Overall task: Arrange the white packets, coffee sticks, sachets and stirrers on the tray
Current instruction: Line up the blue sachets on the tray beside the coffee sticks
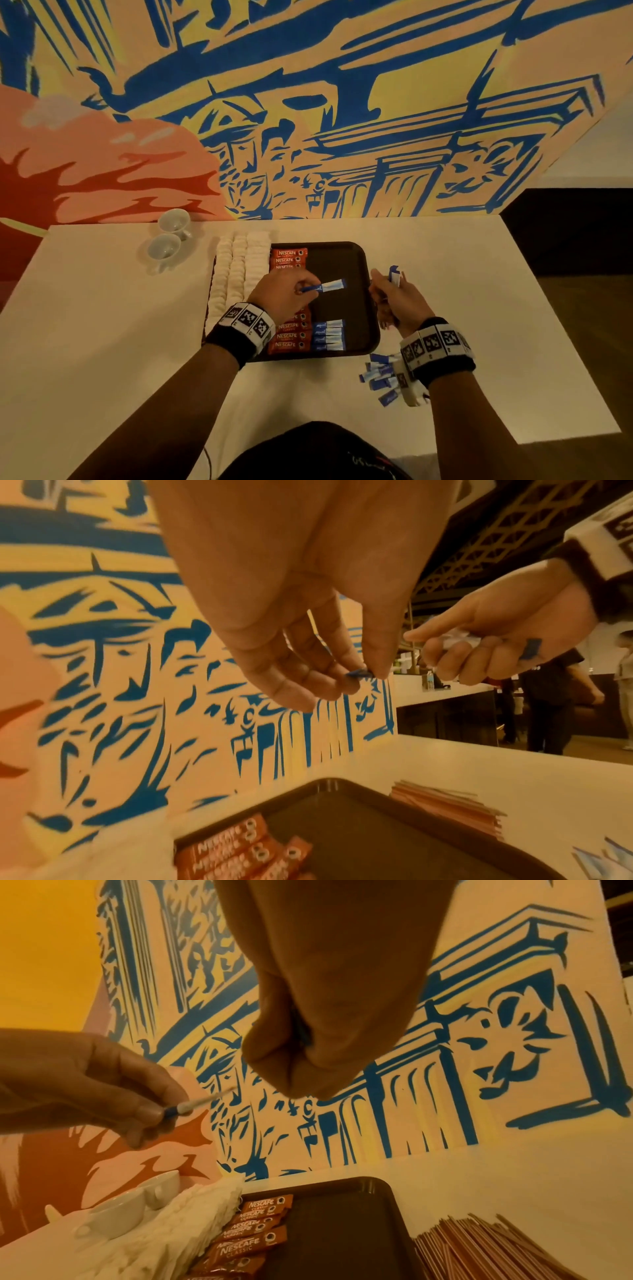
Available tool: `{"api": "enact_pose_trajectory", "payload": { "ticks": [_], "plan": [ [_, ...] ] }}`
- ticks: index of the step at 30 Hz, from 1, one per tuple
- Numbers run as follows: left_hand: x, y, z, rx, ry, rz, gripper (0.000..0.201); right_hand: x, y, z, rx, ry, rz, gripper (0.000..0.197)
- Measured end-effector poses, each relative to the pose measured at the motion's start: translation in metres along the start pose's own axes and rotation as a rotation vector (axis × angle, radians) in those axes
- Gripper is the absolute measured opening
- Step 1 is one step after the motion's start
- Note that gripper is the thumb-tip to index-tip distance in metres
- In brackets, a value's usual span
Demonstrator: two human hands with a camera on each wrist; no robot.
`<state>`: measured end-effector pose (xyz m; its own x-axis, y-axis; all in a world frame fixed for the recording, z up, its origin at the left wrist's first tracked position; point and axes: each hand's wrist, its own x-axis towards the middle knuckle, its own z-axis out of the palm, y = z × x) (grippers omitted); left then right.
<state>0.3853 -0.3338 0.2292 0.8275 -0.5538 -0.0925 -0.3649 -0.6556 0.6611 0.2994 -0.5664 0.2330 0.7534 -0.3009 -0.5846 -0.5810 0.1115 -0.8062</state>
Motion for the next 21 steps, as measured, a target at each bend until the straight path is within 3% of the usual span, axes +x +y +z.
{"api": "enact_pose_trajectory", "payload": {
  "ticks": [5,8,21],
  "plan": [
    [0.025,-0.018,0.044,0.083,-0.054,-0.158,0.015,0.020,0.010,-0.018,0.196,-0.091,0.100,0.028],
    [0.032,-0.028,0.072,0.127,-0.110,-0.232,0.014,0.027,0.014,-0.025,0.203,-0.080,0.128,0.033],
    [0.055,-0.050,0.141,0.408,-0.224,-0.260,0.027,0.050,0.026,-0.057,0.150,-0.139,0.223,0.035]
  ]
}}
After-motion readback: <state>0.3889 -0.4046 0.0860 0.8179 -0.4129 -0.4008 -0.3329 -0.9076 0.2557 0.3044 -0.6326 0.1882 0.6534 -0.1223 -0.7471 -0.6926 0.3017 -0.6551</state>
